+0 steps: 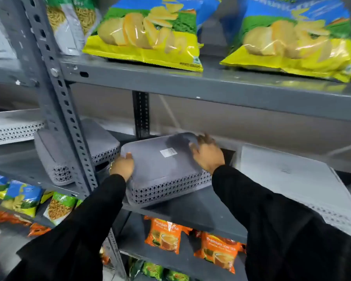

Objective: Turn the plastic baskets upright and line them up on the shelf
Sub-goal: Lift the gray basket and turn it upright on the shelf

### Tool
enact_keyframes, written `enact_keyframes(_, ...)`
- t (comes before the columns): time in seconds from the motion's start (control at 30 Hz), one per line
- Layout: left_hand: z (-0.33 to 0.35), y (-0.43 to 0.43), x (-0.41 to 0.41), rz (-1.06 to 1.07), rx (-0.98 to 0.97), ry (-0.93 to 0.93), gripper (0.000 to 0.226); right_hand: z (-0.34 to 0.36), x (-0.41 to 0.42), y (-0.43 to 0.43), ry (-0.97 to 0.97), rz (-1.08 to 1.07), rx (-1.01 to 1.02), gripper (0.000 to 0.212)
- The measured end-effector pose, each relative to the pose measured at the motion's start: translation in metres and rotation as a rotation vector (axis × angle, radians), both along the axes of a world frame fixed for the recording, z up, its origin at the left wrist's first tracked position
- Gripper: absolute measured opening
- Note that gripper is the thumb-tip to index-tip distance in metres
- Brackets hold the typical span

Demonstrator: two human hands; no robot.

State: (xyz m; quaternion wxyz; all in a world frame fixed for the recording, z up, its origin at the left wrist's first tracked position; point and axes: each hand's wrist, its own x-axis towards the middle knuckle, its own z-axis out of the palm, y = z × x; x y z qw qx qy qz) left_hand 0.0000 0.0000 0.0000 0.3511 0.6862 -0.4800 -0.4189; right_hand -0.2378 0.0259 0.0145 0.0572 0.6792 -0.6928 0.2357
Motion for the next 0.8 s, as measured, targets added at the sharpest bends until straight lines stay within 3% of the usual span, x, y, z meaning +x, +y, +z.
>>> enact_keyframes(0.13, -0.005, -0.033, 0.02, -0.111, 0.296, 0.372, 0.055, -0.008, -0.022, -0.041, -0.406, -0.311, 0.408, 0.053)
enact_keyframes(0.23, 0.004, -0.042, 0.025, -0.184, 0.455, 0.361, 0.058, -0.014, -0.031, -0.064, -0.533, -0.374, 0.495, 0.056)
enact_keyframes(0.33, 0.013, -0.052, 0.02, -0.154, 0.463, 0.361, 0.064, -0.016, -0.039, -0.081, -0.554, -0.37, 0.49, 0.051)
enact_keyframes(0.43, 0.026, -0.064, 0.009, -0.052, 0.369, 0.438, 0.077, -0.014, -0.047, -0.096, -0.715, -0.419, 0.363, 0.053)
enact_keyframes(0.53, 0.043, -0.075, 0.001, 0.008, 0.18, 0.511, 0.064, 0.006, -0.054, -0.102, -0.929, -0.495, 0.154, 0.061)
enact_keyframes(0.63, 0.052, -0.101, 0.006, 0.073, 0.074, 0.654, 0.064, 0.025, -0.065, -0.104, -1.09, -0.45, -0.066, 0.047)
enact_keyframes(0.77, 0.046, -0.13, 0.022, 0.073, 0.018, 0.811, 0.028, 0.023, -0.088, -0.096, -1.51, -0.325, -0.193, 0.026)
enact_keyframes(0.8, 0.041, -0.134, 0.025, 0.062, 0.034, 0.799, 0.026, 0.015, -0.099, -0.096, -1.492, -0.33, -0.21, 0.025)
